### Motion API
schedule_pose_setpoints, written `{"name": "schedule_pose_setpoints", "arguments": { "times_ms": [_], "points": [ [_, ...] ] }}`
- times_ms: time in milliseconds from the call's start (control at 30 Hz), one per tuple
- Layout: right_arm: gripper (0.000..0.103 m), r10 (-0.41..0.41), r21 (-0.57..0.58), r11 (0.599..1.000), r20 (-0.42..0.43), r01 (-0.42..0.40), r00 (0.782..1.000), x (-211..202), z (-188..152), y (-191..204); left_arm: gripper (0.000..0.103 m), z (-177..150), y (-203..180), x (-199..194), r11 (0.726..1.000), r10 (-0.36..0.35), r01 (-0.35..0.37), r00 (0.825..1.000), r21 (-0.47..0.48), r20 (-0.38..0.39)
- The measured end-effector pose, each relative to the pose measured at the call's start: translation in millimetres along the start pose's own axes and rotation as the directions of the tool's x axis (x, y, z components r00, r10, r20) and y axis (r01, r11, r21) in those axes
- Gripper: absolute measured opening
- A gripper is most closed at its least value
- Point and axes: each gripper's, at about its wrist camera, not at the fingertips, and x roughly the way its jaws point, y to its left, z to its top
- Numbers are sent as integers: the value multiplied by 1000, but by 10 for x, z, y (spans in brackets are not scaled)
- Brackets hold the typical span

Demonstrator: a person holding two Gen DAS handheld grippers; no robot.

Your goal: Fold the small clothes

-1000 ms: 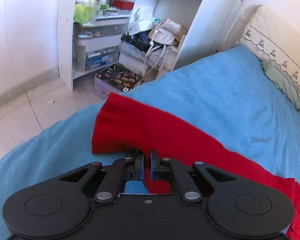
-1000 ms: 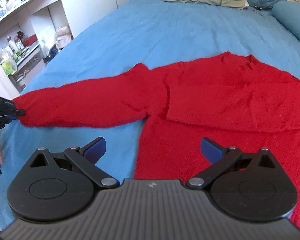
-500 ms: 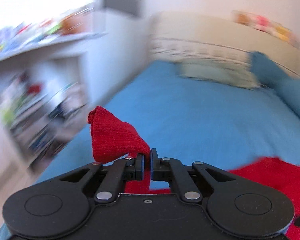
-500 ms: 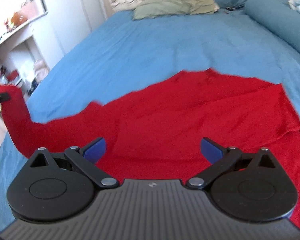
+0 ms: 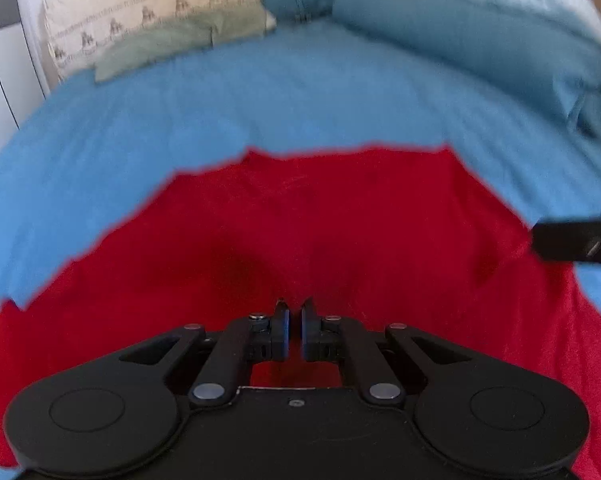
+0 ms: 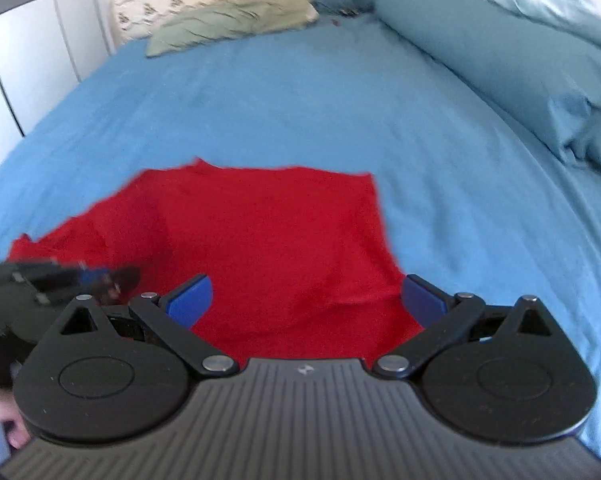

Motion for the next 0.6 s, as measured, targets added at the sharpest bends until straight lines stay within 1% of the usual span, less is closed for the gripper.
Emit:
{"name": "schedule_pose_setpoints", "arguments": {
  "times_ms": [67, 100, 133, 167, 200, 233, 300, 367, 400, 433, 533, 600],
  "points": [
    [103, 10, 9, 1000, -23, -10, 1000, 81, -23, -167, 13, -31, -39, 55, 1000, 4, -4, 1000, -3, -11],
    [103, 19, 13, 1000, -34, -19, 999, 119, -36, -235, 21, -35, -47, 49, 1000, -2, 2, 1000, -5, -5],
    [103, 29, 17, 999, -42, -28, 999, 146, -39, -272, 36, -36, -35, 22, 1000, -11, 11, 1000, -4, 0],
    [103, 44, 24, 999, -49, -42, 998, 168, -34, -308, 44, -33, -19, -15, 1000, -16, 16, 1000, -2, 5],
    [103, 68, 37, 997, -56, -66, 996, 195, -9, -328, 56, -58, 18, -80, 1000, -12, 12, 1000, -1, 11],
    [103, 95, 53, 994, -62, -92, 994, 214, 17, -342, 61, -49, 24, -150, 1000, 0, 0, 1000, -3, 20],
    [103, 158, 85, 985, -72, -152, 985, 240, 61, -316, 62, -99, 120, -362, 999, 37, -36, 999, -22, 35],
    [103, 213, 105, 974, -87, -203, 973, 251, 89, -209, 64, -137, 301, -522, 994, 90, -89, 996, -56, 28],
    [103, 238, 111, 968, -97, -227, 966, 265, 114, -126, 70, -160, 427, -586, 990, 122, -120, 992, -73, 25],
    [103, 256, 117, 963, -109, -244, 960, 290, 121, -33, 76, -208, 551, -654, 983, 162, -160, 987, -89, 22],
    [103, 303, 123, 950, -131, -287, 944, 415, 127, 248, 77, -418, 895, -757, 953, 271, -270, 962, -136, -9],
    [103, 321, 125, 944, -135, -305, 937, 506, 102, 438, 77, -560, 1176, -743, 927, 316, -323, 947, -191, -67]
  ]
}}
